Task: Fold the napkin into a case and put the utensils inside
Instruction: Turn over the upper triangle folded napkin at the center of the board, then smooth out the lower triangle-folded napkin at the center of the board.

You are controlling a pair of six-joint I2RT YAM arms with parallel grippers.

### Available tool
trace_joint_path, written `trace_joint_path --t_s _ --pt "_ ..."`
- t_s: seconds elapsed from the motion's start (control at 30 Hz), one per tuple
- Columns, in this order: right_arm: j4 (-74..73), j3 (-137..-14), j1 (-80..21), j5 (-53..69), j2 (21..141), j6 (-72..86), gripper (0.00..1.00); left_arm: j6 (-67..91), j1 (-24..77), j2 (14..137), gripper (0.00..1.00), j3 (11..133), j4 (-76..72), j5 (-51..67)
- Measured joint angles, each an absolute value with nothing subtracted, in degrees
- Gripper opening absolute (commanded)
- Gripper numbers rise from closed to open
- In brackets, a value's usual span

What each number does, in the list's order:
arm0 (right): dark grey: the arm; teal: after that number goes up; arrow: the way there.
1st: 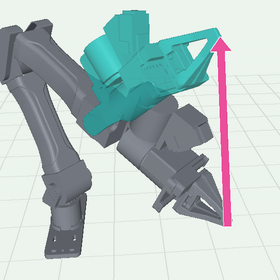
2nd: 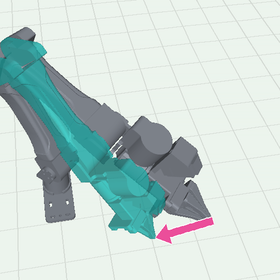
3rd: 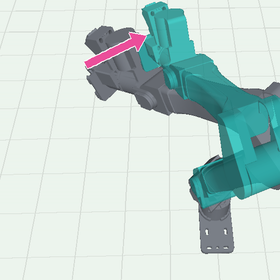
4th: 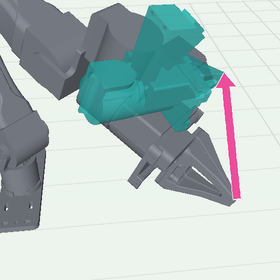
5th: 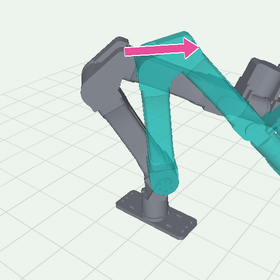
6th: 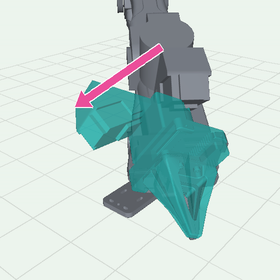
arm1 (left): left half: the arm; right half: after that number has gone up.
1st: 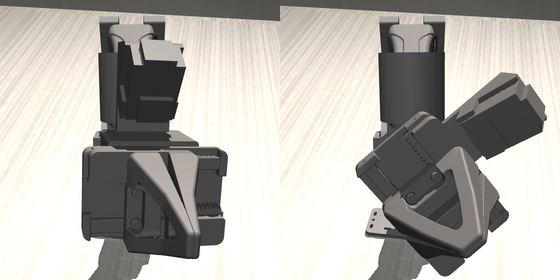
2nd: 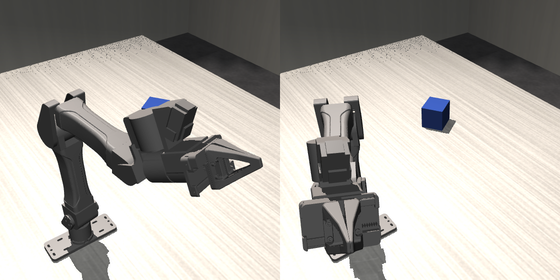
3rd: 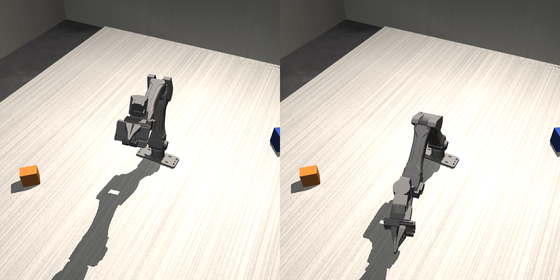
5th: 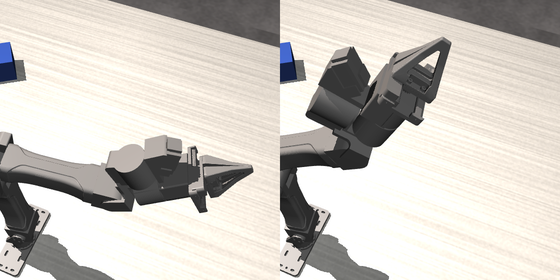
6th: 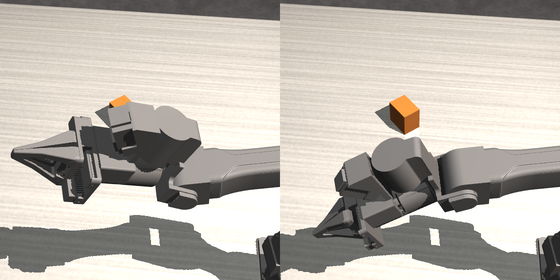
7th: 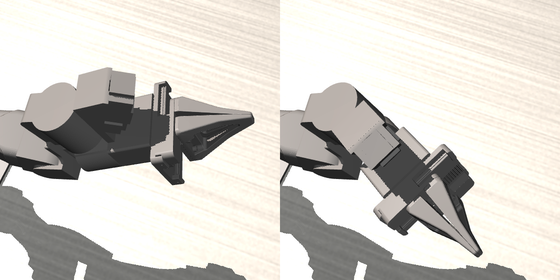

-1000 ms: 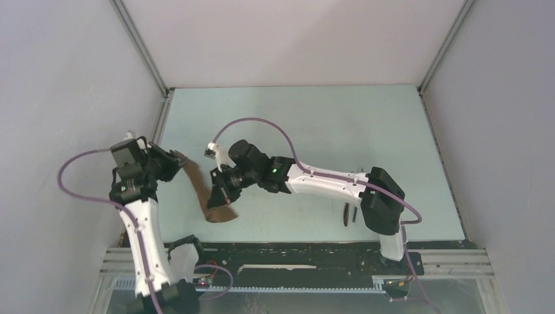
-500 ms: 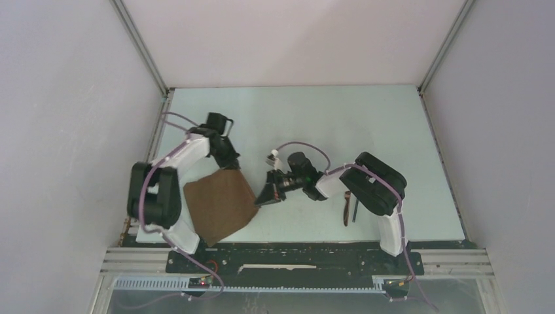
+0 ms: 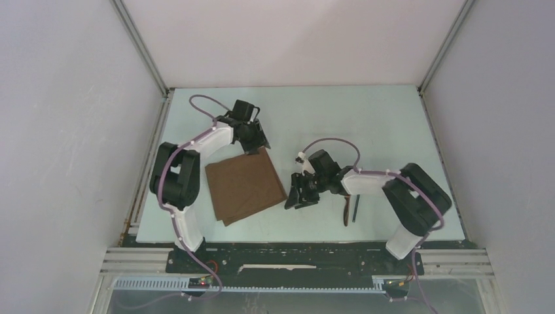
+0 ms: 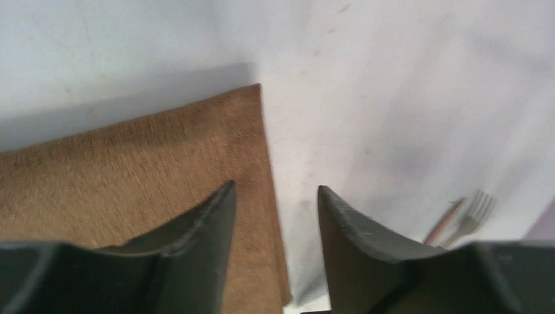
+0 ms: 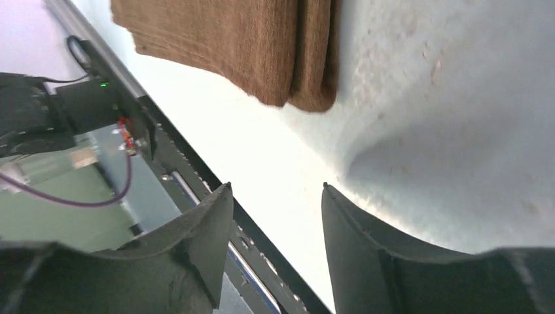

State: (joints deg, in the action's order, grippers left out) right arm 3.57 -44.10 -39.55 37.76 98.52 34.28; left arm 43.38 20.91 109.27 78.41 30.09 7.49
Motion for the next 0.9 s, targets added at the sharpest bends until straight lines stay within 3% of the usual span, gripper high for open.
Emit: trace_joint_path --t_s 0.13,0.27,0.47,0.7,0.9 --pt "-10.0 -48.3 -43.7 26.2 93.1 31.9 0.61 41.0 20.7 100.9 0.65 76.6 30.0 8.0" --pt "-18.8 -56.8 -48.7 15.0 95.1 31.1 0.49 37.8 20.7 87.1 0.68 73.3 31.7 8.2" --pt "-23.9 -66.0 -50.4 8.3 102.2 30.0 0.4 35.9 19.9 69.1 0.69 61.1 34.0 7.6" --pt "-28.0 -70.3 -50.2 6.3 107.5 29.4 0.33 35.9 19.0 63.3 0.68 48.6 38.2 7.7" --pt "-30.8 -72.3 -50.5 4.8 107.9 28.8 0.42 35.9 18.4 60.6 0.68 47.3 39.2 7.8"
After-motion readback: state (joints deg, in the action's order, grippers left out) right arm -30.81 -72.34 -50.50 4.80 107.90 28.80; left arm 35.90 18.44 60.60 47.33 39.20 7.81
